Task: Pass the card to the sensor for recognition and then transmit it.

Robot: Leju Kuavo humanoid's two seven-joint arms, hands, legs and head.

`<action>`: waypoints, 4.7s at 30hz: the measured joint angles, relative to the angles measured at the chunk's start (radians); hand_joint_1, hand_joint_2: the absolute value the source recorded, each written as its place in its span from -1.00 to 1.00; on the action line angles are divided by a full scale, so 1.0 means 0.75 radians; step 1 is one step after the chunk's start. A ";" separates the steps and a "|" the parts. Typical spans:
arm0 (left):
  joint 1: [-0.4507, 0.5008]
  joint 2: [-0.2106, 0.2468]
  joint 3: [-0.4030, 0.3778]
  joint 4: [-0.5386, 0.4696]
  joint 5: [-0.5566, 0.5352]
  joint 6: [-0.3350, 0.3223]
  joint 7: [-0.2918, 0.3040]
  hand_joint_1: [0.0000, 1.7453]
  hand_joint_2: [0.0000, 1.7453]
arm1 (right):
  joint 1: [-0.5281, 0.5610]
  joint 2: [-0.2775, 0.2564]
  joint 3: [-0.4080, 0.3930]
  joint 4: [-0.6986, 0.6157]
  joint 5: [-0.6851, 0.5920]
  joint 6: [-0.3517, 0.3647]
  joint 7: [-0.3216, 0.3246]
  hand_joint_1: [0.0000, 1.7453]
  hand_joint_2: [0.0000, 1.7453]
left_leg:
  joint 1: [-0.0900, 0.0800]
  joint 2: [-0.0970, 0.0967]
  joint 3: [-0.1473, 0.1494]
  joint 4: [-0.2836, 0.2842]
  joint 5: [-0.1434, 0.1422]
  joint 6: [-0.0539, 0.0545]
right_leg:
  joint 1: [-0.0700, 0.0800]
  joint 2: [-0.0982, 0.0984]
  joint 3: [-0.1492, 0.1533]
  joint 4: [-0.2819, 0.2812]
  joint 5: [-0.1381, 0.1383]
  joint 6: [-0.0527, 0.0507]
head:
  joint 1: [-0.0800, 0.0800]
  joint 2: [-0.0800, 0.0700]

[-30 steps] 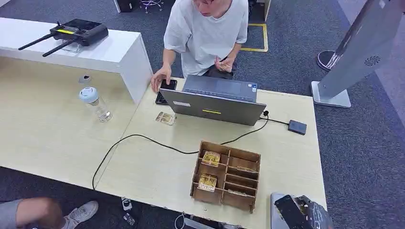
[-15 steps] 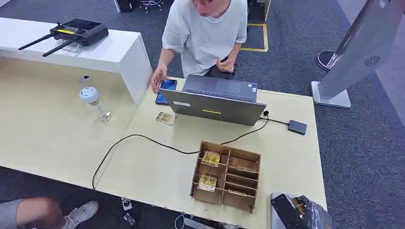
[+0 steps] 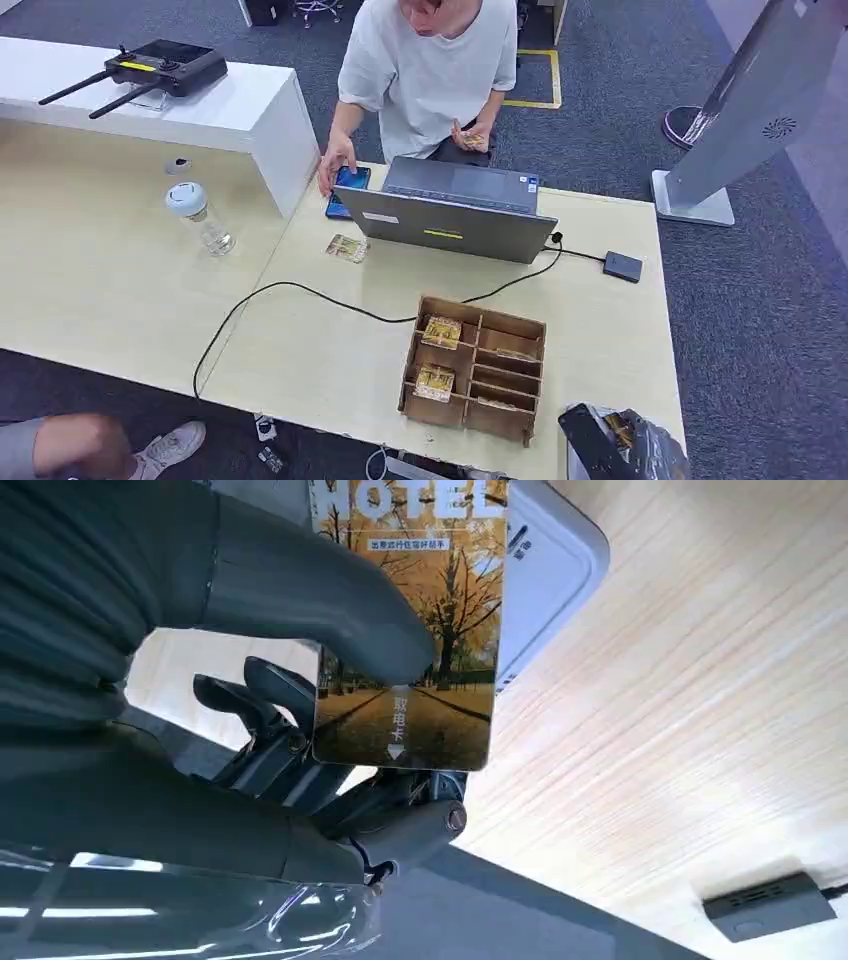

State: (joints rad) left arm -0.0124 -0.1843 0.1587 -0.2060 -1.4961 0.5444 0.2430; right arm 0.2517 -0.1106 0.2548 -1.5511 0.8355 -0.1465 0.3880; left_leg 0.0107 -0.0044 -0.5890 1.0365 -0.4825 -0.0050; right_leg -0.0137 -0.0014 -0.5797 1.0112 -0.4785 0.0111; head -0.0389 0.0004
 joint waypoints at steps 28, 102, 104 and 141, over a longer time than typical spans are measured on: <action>0.000 0.000 0.000 0.000 -0.006 0.000 0.011 -1.00 -1.00 | -0.023 0.047 0.000 0.055 0.036 -0.008 -0.004 1.00 1.00 | 0.000 0.000 0.000 0.000 0.000 0.000 | 0.000 0.000 0.000 0.000 0.000 0.000 | 0.000 0.000; -0.013 0.000 0.021 0.000 -0.094 -0.071 -0.044 -1.00 -1.00 | -0.481 0.147 0.227 -0.286 0.380 -0.077 -0.407 1.00 1.00 | 0.000 0.000 0.000 0.000 0.001 -0.001 | 0.000 0.000 0.000 0.001 0.000 0.000 | 0.000 0.000; -0.016 0.000 0.018 0.000 -0.096 -0.077 -0.045 -1.00 -1.00 | -0.511 0.150 0.235 -0.272 0.380 -0.067 -0.405 1.00 1.00 | 0.000 0.000 0.000 0.000 0.001 -0.001 | 0.000 0.000 0.000 0.001 0.000 0.000 | 0.000 0.000; -0.034 0.002 -0.042 0.000 -0.088 -0.098 -0.040 -1.00 -1.00 | -0.685 0.205 0.346 -0.097 0.297 -0.028 -0.382 -1.00 1.00 | 0.000 0.000 0.000 0.000 0.002 -0.001 | 0.000 0.000 0.000 0.001 0.001 0.000 | 0.000 0.000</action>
State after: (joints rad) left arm -0.0377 -0.1827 0.1274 -0.2060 -1.5621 0.4711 0.2129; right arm -0.2621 0.0431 0.5142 -1.6236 1.0578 -0.1679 0.1011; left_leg 0.0108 -0.0047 -0.5888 1.0366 -0.4810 -0.0061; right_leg -0.0136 -0.0015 -0.5796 1.0120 -0.4780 0.0108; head -0.0389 0.0004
